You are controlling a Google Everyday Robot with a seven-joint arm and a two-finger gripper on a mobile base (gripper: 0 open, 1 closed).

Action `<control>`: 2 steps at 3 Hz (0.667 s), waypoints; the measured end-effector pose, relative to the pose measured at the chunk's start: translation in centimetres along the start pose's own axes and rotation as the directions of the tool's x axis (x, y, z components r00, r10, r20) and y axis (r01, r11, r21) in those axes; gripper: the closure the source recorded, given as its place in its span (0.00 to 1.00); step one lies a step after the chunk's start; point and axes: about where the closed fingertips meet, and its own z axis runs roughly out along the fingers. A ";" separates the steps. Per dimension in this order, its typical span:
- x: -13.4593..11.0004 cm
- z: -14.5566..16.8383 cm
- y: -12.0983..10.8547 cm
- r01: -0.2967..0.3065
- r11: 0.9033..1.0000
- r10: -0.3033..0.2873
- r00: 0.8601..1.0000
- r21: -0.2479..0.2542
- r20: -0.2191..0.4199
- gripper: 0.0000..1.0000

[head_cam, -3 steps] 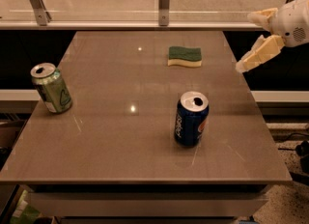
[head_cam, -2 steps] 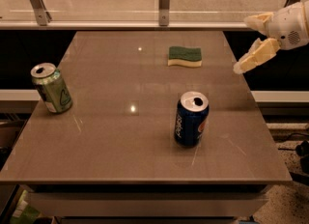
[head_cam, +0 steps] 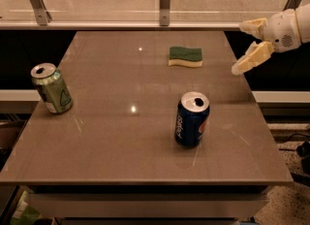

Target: Move sponge near green can

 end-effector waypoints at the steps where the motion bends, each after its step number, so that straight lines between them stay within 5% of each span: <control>1: 0.3 1.2 -0.8 0.005 1.000 -0.004 1.000 -0.026 0.014 0.00; 2: 0.2 2.5 -1.6 0.011 0.999 -0.010 1.000 -0.047 0.025 0.00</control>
Offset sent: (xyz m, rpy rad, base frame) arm 0.0378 0.0122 -0.0148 0.0344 0.0112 0.0673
